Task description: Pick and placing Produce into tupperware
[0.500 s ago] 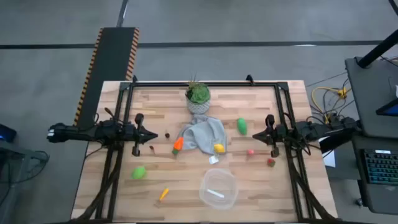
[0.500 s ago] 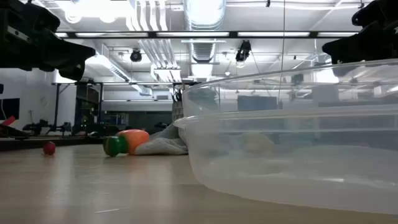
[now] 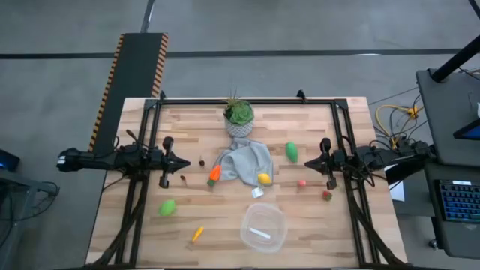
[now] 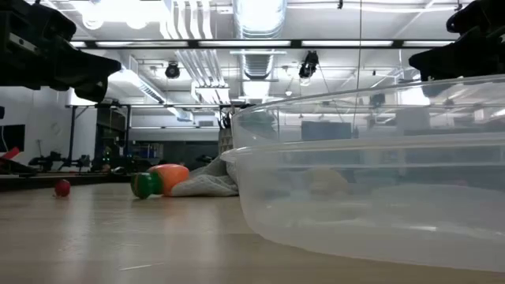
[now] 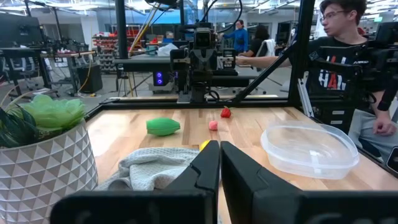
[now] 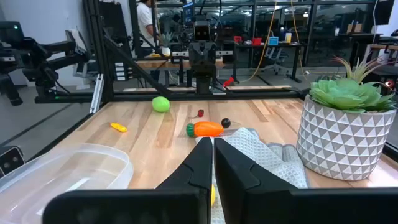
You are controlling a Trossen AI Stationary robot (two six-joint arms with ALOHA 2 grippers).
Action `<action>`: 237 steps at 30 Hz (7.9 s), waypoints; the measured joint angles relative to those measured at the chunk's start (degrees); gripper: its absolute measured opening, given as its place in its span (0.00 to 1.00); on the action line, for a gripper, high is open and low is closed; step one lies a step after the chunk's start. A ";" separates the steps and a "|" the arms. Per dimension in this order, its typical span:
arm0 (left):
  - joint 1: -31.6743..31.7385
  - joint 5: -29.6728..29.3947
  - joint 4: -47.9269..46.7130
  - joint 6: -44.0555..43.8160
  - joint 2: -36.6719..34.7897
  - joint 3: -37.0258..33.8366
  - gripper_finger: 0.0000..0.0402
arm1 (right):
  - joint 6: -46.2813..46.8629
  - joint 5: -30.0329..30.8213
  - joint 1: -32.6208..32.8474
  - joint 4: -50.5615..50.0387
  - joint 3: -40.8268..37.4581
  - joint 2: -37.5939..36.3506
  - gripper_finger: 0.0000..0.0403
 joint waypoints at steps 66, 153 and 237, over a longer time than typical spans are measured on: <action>0.02 0.00 0.00 0.00 0.01 0.00 0.00 | 0.00 0.00 0.00 -0.01 0.01 -0.01 0.02; 0.04 -6.66 3.08 3.37 0.03 0.00 0.00 | 12.85 6.31 -0.13 -64.53 63.56 58.85 0.65; 0.07 -8.84 8.59 4.96 0.73 0.00 0.00 | 27.75 -14.78 0.00 -17.26 19.76 65.38 0.15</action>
